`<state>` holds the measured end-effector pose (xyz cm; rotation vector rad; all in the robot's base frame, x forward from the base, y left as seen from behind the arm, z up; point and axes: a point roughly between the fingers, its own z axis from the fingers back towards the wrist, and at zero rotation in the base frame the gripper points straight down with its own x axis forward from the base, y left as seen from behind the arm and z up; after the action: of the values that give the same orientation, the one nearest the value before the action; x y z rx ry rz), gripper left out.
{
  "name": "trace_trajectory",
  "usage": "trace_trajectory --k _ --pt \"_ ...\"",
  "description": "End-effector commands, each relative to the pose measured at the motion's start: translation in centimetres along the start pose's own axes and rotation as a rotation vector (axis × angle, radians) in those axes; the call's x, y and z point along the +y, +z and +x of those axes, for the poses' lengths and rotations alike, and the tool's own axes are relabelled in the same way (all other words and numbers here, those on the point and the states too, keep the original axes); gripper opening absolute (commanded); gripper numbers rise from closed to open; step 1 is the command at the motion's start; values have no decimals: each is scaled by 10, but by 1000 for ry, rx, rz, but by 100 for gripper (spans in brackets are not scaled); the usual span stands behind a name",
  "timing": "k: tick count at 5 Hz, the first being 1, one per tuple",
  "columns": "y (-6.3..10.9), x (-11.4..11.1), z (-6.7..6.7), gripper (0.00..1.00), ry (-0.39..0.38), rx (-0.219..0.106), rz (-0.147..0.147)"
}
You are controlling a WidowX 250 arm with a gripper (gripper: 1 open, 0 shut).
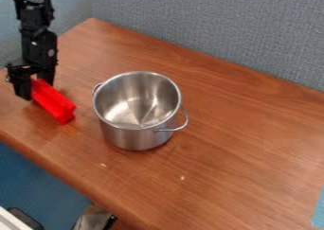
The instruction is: Move the red object from the metal pot to the table
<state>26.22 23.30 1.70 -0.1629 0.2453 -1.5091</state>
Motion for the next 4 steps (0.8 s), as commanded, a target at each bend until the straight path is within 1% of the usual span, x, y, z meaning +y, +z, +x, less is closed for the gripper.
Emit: trace_trajectory --k 1,2,4 --pt "16 6 22 0 -34 10 40" --pt "20 8 39 0 -59 8 45" --pt "23 1 31 0 7 10 24"
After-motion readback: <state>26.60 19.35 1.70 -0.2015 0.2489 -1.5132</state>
